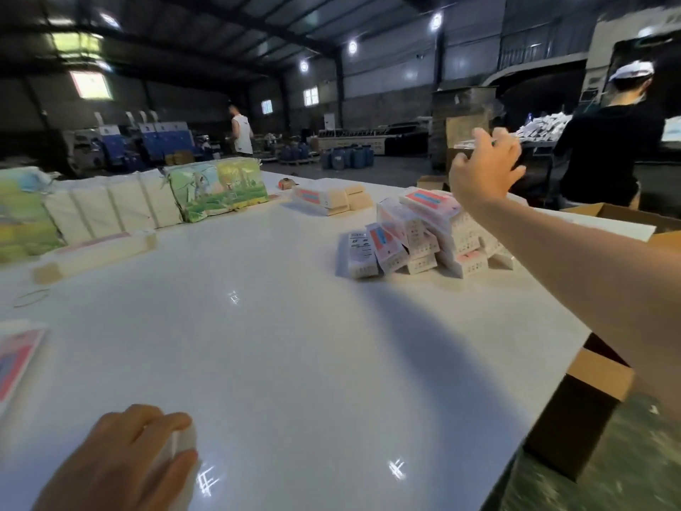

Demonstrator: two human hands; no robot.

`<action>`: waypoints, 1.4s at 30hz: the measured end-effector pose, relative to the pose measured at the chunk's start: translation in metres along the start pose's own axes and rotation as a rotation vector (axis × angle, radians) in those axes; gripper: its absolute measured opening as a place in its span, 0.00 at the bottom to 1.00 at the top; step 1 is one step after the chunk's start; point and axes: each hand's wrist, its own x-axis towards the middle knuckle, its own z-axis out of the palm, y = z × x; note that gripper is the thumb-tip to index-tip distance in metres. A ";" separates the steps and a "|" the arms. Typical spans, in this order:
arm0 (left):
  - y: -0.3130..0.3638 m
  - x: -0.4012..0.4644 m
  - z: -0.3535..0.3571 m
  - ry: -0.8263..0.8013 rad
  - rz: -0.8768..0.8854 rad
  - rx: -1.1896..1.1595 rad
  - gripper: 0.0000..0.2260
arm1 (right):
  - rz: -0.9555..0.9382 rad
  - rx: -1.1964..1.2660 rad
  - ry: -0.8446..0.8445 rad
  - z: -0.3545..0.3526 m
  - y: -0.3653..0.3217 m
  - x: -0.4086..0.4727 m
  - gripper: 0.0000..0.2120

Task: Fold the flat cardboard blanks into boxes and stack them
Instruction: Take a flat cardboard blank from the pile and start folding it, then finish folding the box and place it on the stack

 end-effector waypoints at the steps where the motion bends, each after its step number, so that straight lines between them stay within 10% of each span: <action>1: 0.007 0.004 -0.005 -0.024 -0.019 -0.031 0.15 | -0.090 0.076 -0.006 -0.003 -0.022 -0.007 0.20; 6: 0.025 -0.001 -0.030 -0.198 -0.117 0.031 0.18 | -0.580 0.470 -0.372 -0.007 -0.134 -0.118 0.13; 12: 0.012 -0.012 -0.017 -0.170 -0.164 -0.028 0.13 | -0.823 0.224 -0.990 0.026 -0.142 -0.290 0.12; 20: 0.006 -0.015 -0.012 -0.139 -0.158 -0.104 0.12 | -0.924 0.225 -0.938 0.039 -0.124 -0.314 0.11; 24: -0.007 0.005 -0.040 -0.107 -0.510 -0.509 0.06 | -0.917 0.256 -0.929 0.037 -0.125 -0.313 0.10; 33: -0.165 0.009 -0.104 -0.239 -1.091 0.266 0.24 | -0.912 0.264 -0.965 0.034 -0.126 -0.312 0.08; 42: -0.184 -0.006 -0.098 -0.172 -1.337 -0.117 0.31 | -0.911 0.302 -0.978 0.037 -0.127 -0.312 0.06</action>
